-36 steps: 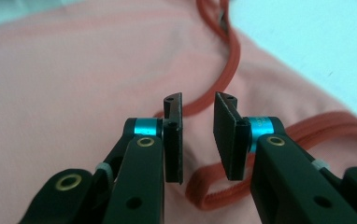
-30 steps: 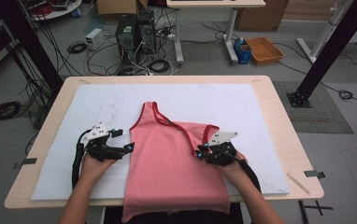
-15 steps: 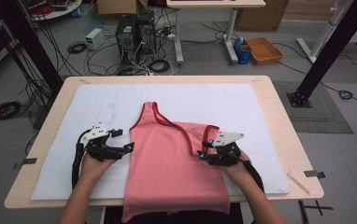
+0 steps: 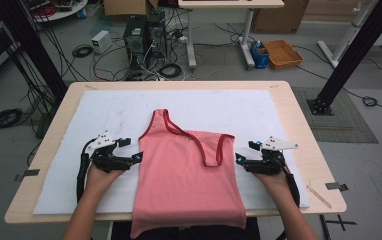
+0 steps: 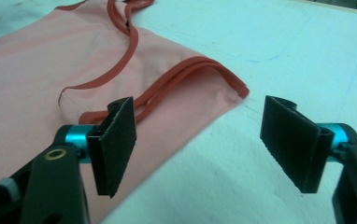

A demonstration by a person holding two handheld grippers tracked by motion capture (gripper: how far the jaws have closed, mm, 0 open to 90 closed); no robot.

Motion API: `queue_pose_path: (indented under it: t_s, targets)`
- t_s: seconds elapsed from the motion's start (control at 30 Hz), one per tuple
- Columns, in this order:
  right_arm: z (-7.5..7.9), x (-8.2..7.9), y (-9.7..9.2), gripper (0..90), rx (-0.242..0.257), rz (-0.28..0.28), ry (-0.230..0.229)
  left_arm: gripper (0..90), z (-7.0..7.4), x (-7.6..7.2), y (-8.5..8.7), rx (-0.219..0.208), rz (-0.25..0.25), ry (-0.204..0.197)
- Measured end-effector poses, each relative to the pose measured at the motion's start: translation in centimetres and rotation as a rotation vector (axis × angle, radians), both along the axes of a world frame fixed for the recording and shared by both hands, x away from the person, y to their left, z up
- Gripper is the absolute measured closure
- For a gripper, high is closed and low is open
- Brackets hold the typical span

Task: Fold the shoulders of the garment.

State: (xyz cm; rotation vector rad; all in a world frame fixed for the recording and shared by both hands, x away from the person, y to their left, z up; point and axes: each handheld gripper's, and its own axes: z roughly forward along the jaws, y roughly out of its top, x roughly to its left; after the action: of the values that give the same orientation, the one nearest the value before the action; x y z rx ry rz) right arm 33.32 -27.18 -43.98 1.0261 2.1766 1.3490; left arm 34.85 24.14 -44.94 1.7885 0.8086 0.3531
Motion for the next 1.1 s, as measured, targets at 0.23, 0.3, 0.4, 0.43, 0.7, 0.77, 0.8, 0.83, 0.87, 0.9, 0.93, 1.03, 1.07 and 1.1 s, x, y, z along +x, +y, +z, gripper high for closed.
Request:
queue_pose_path:
  t_s: [0.23,0.3,0.4,0.43,0.7,0.77,0.8,0.83,0.87,0.9,0.93,1.03,1.07,1.1]
  targets:
    - [-0.8,0.4,0.0,24.2,-0.013,0.004,0.054,17.5,0.2,0.3,0.3,-0.057,0.027,0.021]
    - [-0.8,0.5,-0.1,22.8,-0.005,0.009,0.061,17.4,0.7,0.6,0.3,-0.078,0.036,0.031]
    - [-0.9,0.6,-0.2,22.0,0.007,0.005,0.075,17.4,1.7,1.2,-0.3,-0.093,0.034,0.035]
    - [-0.9,0.7,-0.3,21.9,0.011,0.006,0.080,17.4,2.0,1.5,-0.6,-0.082,0.031,0.033]
    - [-0.8,0.5,-0.2,21.7,0.010,0.002,0.069,17.5,3.5,5.0,-2.0,-0.051,0.039,0.061]
    - [-0.7,0.6,-0.4,21.2,0.045,0.002,0.072,17.5,3.7,5.8,-2.3,-0.042,0.050,0.070]
    - [-0.7,0.7,-0.5,21.0,0.056,0.000,0.075,17.4,3.8,6.2,-2.5,-0.038,0.049,0.076]
    - [-0.6,0.8,-0.6,20.9,0.063,-0.004,0.075,17.5,3.9,6.6,-2.6,-0.041,0.051,0.085]
    - [-0.6,0.8,-0.6,20.9,0.066,-0.007,0.076,17.5,3.9,7.0,-2.7,-0.053,0.054,0.080]
    - [-0.7,0.8,-0.7,20.9,0.066,-0.006,0.076,17.5,4.0,7.4,-2.7,-0.076,0.057,0.091]
    - [-0.8,0.8,-0.7,20.9,0.063,-0.006,0.079,17.5,4.0,7.8,-2.8,-0.081,0.058,0.101]
    - [-0.8,0.7,-0.6,20.9,0.057,-0.007,0.078,17.5,4.0,9.1,-3.3,-0.046,0.078,0.107]
    - [-0.8,0.7,-0.6,20.9,0.055,-0.006,0.080,17.5,3.9,9.4,-3.3,-0.050,0.088,0.113]
    - [-0.8,0.7,-0.6,20.9,0.056,-0.005,0.080,17.5,4.0,9.8,-3.4,-0.048,0.089,0.127]
